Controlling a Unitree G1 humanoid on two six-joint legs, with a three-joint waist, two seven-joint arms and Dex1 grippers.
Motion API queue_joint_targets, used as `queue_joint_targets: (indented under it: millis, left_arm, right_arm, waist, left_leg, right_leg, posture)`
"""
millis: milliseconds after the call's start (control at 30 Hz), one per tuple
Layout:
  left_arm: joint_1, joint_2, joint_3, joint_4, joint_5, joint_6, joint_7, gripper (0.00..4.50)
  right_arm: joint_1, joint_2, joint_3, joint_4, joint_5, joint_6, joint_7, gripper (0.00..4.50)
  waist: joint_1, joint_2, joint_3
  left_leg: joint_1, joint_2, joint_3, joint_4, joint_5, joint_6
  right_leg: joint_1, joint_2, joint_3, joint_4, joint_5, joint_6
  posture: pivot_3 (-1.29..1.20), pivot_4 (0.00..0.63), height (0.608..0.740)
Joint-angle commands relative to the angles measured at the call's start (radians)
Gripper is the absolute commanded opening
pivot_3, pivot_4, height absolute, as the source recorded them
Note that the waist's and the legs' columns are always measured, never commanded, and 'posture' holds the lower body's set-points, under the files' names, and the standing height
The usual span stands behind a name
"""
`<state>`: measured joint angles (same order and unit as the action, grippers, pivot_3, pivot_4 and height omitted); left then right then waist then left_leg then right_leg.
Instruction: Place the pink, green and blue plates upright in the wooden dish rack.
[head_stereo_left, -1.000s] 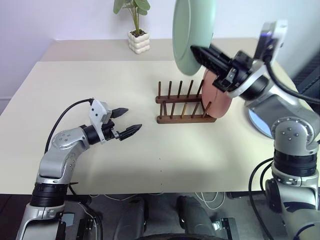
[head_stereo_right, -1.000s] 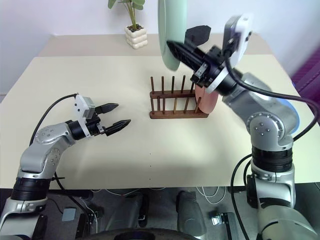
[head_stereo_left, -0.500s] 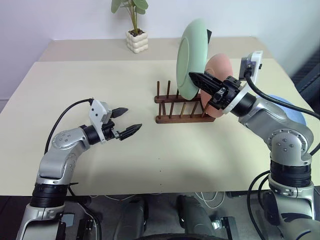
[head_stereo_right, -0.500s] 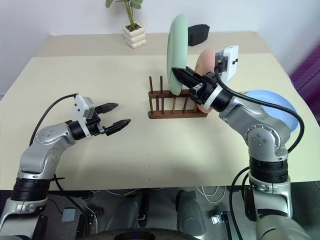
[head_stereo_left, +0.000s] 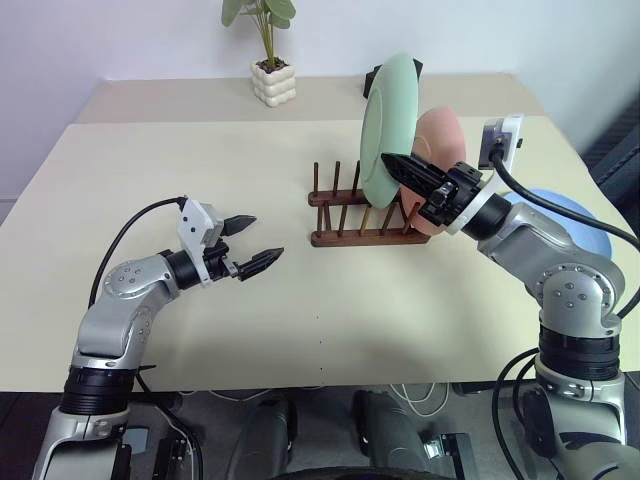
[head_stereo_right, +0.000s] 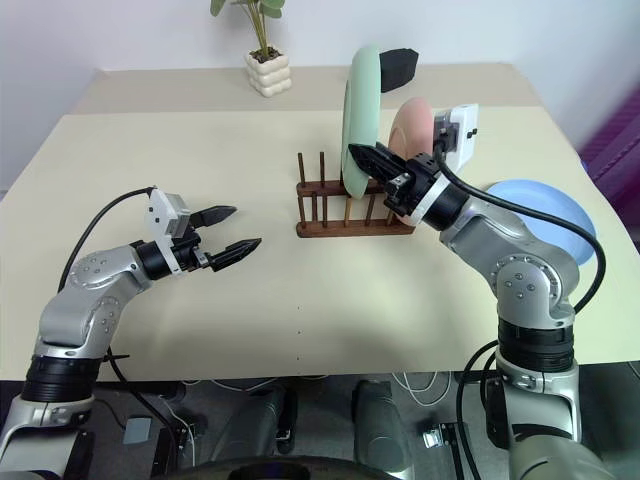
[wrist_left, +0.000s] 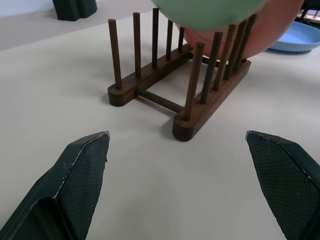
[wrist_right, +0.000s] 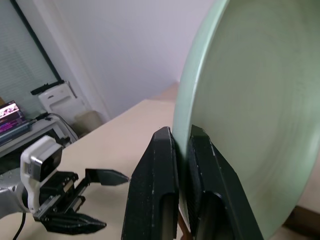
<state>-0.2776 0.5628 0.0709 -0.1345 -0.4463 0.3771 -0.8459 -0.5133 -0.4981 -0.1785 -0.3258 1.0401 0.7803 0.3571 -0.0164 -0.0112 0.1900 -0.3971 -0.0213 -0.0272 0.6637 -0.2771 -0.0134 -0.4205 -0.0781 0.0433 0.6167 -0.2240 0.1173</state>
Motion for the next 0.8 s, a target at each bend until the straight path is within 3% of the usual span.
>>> queue_joint_targets:
  millis: [33, 400, 500, 667, 800]
  left_arm:
    - [-0.006, 0.009, 0.019, -0.028, -0.010, -0.011, -0.005, 4.50]
    - [-0.004, 0.009, 0.017, -0.031, -0.009, -0.011, -0.005, 4.50]
    - [-0.004, 0.008, 0.016, -0.032, -0.009, -0.011, -0.004, 4.50]
    - [-0.001, 0.007, 0.015, -0.035, -0.009, -0.010, -0.002, 4.50]
    - [-0.001, 0.005, 0.013, -0.037, -0.008, -0.010, 0.000, 4.50]
  right_arm:
    - [0.005, -0.003, -0.027, -0.015, 0.007, 0.005, 0.006, 0.08]
    - [0.033, -0.007, -0.032, -0.008, -0.014, 0.021, 0.017, 0.08]
    - [0.035, -0.009, -0.034, -0.005, -0.016, 0.021, 0.022, 1.04]
    - [0.033, -0.013, -0.035, -0.006, -0.029, 0.014, 0.031, 3.43]
    - [0.027, -0.016, -0.036, -0.009, -0.045, 0.008, 0.041, 3.43]
  waist:
    - [0.000, 0.000, 0.000]
    - [-0.001, 0.000, 0.000]
    - [0.000, 0.000, 0.000]
    - [0.001, 0.000, 0.000]
    - [0.001, 0.000, 0.000]
  left_leg:
    - [0.000, 0.000, 0.000, 0.000, 0.000, 0.000]
    - [0.000, 0.000, 0.000, 0.000, 0.000, 0.000]
    - [0.000, 0.000, 0.000, 0.000, 0.000, 0.000]
    - [0.000, 0.000, 0.000, 0.000, 0.000, 0.000]
    - [0.000, 0.000, 0.000, 0.000, 0.000, 0.000]
  right_leg:
    - [0.000, 0.000, 0.000, 0.000, 0.000, 0.000]
    - [0.000, 0.000, 0.000, 0.000, 0.000, 0.000]
    - [0.000, 0.000, 0.000, 0.000, 0.000, 0.000]
    - [0.000, 0.000, 0.000, 0.000, 0.000, 0.000]
    - [0.000, 0.000, 0.000, 0.000, 0.000, 0.000]
  posture:
    - [0.00, 0.150, 0.740]
    - [0.00, 0.150, 0.740]
    - [0.00, 0.150, 0.740]
    - [0.00, 0.150, 0.740]
    - [0.00, 0.150, 0.740]
